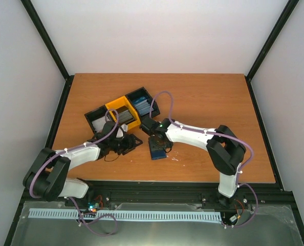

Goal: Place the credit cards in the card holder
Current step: Turn over the card holder at the center of the board, then open the card holder at the center of the board.

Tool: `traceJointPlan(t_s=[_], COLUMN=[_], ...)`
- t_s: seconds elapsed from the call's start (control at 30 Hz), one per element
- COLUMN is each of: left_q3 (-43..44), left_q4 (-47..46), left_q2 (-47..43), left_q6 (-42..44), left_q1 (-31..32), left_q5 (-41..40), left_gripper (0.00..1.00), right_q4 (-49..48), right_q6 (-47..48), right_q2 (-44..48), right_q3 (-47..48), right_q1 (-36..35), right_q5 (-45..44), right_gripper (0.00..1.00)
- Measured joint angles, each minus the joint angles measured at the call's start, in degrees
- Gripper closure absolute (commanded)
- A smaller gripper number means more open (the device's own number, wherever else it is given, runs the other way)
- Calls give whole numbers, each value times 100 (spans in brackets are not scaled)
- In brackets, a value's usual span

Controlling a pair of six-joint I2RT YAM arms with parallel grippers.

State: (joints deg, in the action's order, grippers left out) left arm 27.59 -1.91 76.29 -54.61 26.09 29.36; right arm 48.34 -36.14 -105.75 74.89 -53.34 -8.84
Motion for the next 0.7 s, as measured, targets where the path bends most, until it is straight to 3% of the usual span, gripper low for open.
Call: traceJointPlan(t_s=[0.43, 0.7], left_q3=[199, 267], left_q4=[-332, -455], left_q2=[693, 887], left_q6=[9, 9], left_q1=[186, 361], left_q5=[197, 188], left_gripper=[39, 41], right_q4=[-155, -229], right_q6=[2, -31], right_q2=[-262, -264], right_q3=[22, -81], right_q1=[-4, -4], right_q5=[4, 0], right_gripper=[69, 88])
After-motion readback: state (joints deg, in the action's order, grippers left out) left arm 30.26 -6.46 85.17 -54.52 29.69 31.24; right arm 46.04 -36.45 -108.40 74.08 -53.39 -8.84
